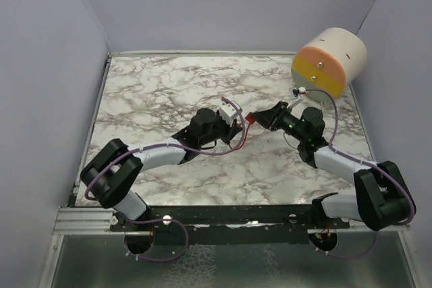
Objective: Unlock with the key
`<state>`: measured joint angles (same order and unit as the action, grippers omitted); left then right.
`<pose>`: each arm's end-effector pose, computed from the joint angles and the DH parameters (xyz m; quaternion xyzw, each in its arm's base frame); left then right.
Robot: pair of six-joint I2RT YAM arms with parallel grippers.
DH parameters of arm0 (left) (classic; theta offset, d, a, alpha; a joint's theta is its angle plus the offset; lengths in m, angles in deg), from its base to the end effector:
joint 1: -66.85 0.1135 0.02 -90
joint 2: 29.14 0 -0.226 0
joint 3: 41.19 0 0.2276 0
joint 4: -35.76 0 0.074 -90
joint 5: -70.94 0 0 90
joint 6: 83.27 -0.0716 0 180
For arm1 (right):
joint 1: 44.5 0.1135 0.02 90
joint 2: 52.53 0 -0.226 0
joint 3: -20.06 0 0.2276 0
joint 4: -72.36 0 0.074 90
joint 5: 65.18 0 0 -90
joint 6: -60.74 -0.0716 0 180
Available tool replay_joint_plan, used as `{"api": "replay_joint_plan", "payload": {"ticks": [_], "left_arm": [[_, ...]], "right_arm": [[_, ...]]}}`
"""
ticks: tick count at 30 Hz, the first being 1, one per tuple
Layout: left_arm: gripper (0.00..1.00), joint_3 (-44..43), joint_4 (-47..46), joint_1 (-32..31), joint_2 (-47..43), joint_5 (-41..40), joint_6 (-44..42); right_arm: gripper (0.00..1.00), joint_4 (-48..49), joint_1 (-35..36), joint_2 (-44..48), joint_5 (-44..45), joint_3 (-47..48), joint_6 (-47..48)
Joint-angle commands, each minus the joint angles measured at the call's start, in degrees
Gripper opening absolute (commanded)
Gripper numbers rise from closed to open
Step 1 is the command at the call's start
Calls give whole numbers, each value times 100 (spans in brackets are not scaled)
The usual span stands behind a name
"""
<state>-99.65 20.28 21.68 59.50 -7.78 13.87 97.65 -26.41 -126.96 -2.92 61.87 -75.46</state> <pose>0.2374 -0.2587 0.1884 0.3135 0.7254 -0.3378 0.5113 0.2627 0.1209 0.1910 0.0234 0.7456 0.4936 0.4471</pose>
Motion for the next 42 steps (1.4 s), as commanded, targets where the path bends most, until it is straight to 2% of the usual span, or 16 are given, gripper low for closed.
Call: {"api": "replay_joint_plan", "payload": {"ticks": [1,13,21,26,31,36,42], "left_arm": [[0,11,-148,-30,-299,-102,150],[0,-113,-55,-119,-197,-108,226],[0,135,87,-69,-291,-602,521],[0,187,376,-11,-236,-643,708],[0,78,625,-16,-171,-330,607],[0,-148,791,-13,-3,377,263],[0,-650,791,-18,276,537,359]], "right_arm": [[1,-47,-7,242,488,-68,54],[1,9,-7,266,473,-60,24],[1,-45,-31,387,770,-142,15],[1,11,-42,476,910,-218,-56],[1,81,-42,504,1002,-269,-117],[1,162,-42,447,947,-281,-155],[1,311,-43,262,698,-244,-160]]}}
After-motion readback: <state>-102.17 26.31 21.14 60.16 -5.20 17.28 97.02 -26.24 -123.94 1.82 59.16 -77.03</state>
